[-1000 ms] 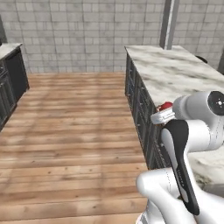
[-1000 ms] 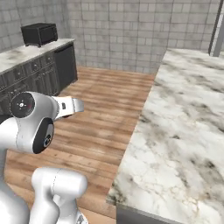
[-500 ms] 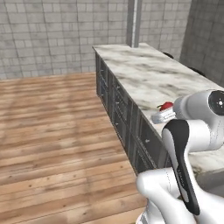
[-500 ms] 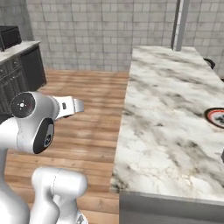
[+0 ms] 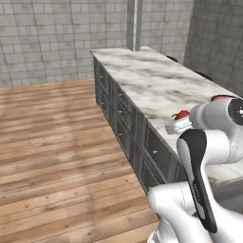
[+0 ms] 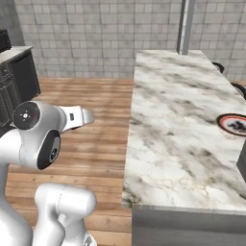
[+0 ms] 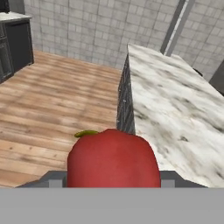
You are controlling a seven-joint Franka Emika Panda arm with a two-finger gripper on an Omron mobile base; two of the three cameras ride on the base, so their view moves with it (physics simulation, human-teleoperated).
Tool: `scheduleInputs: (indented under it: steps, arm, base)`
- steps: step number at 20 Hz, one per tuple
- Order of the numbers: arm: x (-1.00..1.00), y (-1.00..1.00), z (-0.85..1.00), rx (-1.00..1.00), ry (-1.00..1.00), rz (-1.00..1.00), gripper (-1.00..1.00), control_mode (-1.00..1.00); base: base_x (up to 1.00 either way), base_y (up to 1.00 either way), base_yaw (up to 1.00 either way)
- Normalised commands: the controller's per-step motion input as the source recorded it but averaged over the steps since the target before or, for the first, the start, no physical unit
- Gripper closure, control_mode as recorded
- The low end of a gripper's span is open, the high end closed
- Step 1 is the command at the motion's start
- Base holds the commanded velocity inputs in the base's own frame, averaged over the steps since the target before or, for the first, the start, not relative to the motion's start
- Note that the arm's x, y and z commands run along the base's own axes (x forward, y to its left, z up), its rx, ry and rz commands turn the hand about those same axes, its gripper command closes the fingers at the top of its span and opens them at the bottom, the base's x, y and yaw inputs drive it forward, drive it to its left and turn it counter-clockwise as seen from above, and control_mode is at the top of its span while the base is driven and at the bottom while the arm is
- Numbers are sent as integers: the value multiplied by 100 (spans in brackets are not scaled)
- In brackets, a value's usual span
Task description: Take the cheese, steak, and bell pepper from the fridge and place them on the plate on the dining counter to create an appetizer plate.
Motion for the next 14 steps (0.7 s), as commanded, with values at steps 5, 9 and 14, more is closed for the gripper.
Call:
scheduleInputs:
  steps: [5,9,14]
  arm:
    - [0,0,0,0,0,0,100,100]
    - [0,0,0,0,0,0,100,100]
    - [0,0,0,0,0,0,100,100]
  base:
    - [-96,-75,-17]
    - [-100,-39,-6]
    - [-100,-20,-22]
